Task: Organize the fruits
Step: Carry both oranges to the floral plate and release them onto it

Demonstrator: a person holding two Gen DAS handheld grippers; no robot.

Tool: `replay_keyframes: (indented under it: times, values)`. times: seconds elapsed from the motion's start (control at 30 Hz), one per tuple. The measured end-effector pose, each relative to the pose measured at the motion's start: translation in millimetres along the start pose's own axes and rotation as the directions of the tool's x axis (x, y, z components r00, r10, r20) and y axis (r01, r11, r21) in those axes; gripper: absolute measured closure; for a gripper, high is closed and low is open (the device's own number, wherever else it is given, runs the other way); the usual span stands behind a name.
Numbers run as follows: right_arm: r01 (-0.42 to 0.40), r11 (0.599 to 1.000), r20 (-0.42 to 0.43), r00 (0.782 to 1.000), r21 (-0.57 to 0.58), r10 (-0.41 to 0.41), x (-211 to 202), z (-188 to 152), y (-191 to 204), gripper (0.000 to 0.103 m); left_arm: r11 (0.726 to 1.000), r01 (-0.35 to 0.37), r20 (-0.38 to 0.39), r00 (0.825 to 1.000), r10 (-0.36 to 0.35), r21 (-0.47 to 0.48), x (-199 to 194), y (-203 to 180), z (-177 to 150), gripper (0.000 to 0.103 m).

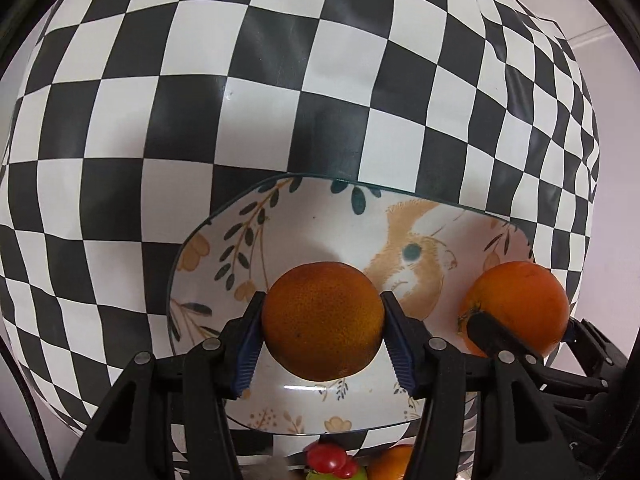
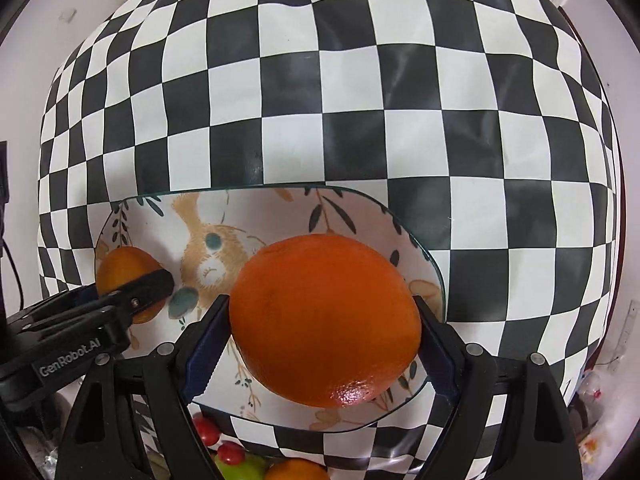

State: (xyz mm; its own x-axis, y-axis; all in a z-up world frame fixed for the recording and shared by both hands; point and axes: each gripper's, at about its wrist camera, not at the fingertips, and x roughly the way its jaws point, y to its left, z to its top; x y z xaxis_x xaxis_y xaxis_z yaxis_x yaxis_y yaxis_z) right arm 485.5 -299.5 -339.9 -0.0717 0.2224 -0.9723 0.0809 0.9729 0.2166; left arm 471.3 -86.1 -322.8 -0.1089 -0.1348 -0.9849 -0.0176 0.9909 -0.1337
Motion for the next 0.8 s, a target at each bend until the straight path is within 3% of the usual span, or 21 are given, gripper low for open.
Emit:
replay_keyframes:
  times: [0.1,0.13,0.23,0.53,0.8]
  values:
    - [-0.032,0.999,-0.004,0.999,-0.002,0.032,-6.7,0.5,-4.8,0.012,1.0,0.016,0.0,1.0,-0.016,-0.007,-0.9,5.4,-2.5,0.046]
    - [-0.042,0.999,0.001,0.999,-0.009,0.042,-12.9,-7.6,-6.5,0.01,1.0,0.025,-0.002,1.0,-0.025,-0.012,-1.2,8.6,-2.5,0.034]
    - [-0.029,0.999,0.01,1.0,-0.013,0.029,-17.7,-6.7,-3.2,0.008,1.0,0.0,0.028,1.0,0.0,0.0,-0.9,0.5,-4.8,0.019]
    - [-0.017,1.0,0.066,0.998,-0.013,0.018,-50.7,-25.3,-20.9,0.008,0.999,-0.04,0.138,0.99,0.037,0.014,-37.8,16.7,-29.2,0.018]
    - [0.05,0.999,0.175,0.983,-0.009,-0.047,-97.1,-63.8,-21.0,0.008,0.994,-0.104,0.262,0.96,0.098,0.01,-76.0,27.8,-78.7,0.018]
